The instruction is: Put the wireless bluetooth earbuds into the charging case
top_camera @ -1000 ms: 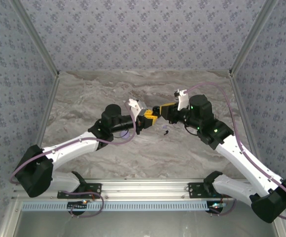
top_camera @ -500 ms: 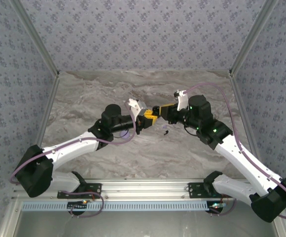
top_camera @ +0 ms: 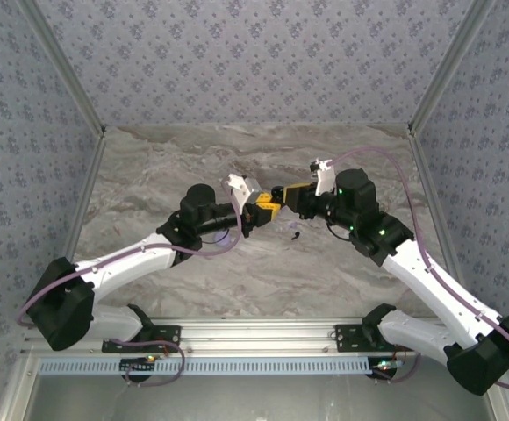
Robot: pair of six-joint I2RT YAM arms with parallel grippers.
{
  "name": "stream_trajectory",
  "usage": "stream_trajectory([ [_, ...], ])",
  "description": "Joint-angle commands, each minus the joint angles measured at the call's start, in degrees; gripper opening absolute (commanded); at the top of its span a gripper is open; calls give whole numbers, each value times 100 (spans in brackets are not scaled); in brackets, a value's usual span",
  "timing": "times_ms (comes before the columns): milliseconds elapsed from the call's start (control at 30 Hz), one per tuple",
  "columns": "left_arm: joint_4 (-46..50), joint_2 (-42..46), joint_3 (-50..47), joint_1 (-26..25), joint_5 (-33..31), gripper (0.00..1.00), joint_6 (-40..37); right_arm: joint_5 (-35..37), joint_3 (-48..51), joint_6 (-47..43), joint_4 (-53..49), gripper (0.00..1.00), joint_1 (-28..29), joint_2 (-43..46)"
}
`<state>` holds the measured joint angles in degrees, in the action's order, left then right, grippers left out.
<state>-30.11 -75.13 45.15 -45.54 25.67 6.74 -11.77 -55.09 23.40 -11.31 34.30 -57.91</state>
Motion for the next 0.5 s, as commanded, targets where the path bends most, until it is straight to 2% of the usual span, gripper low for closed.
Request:
stream_trajectory([
  [0,-259,-19,217,-50,44,0,33,120,-72,89,252,24,41,86],
  [467,-454,-54,183,-51,43,0,168,157,-29,89,358,25,41,-4],
])
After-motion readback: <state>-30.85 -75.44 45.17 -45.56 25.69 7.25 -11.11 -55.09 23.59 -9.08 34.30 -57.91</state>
